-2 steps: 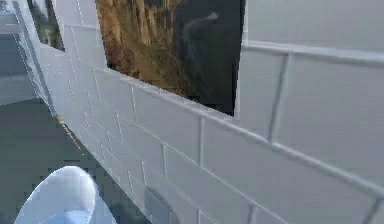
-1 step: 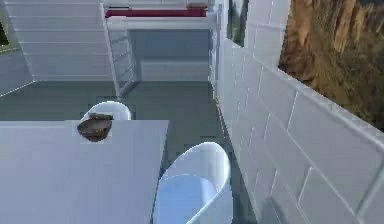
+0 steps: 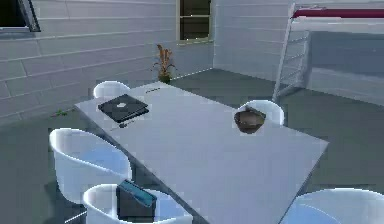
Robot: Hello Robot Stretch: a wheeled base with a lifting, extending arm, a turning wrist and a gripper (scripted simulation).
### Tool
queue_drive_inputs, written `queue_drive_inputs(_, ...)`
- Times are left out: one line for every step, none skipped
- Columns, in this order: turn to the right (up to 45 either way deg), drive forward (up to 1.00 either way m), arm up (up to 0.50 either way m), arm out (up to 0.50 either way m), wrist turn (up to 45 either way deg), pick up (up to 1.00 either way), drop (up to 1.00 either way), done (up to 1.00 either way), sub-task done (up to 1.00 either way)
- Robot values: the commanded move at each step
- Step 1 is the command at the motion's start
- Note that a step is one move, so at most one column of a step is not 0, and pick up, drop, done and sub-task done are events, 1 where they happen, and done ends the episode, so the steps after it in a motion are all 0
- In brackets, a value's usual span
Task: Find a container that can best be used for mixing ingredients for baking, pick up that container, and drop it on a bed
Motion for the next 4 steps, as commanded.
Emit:
queue_drive_inputs(-45.0,0.0,0.0,0.0,0.0,0.0,0.0,0.0,0.0)
queue_drive_inputs(-18.0,0.0,0.0,0.0,0.0,0.0,0.0,0.0,0.0)
queue_drive_inputs(0.0,0.5,0.0,0.0,0.0,0.0,0.0,0.0,0.0)
queue_drive_inputs(18.0,0.0,0.0,0.0,0.0,0.0,0.0,0.0,0.0)
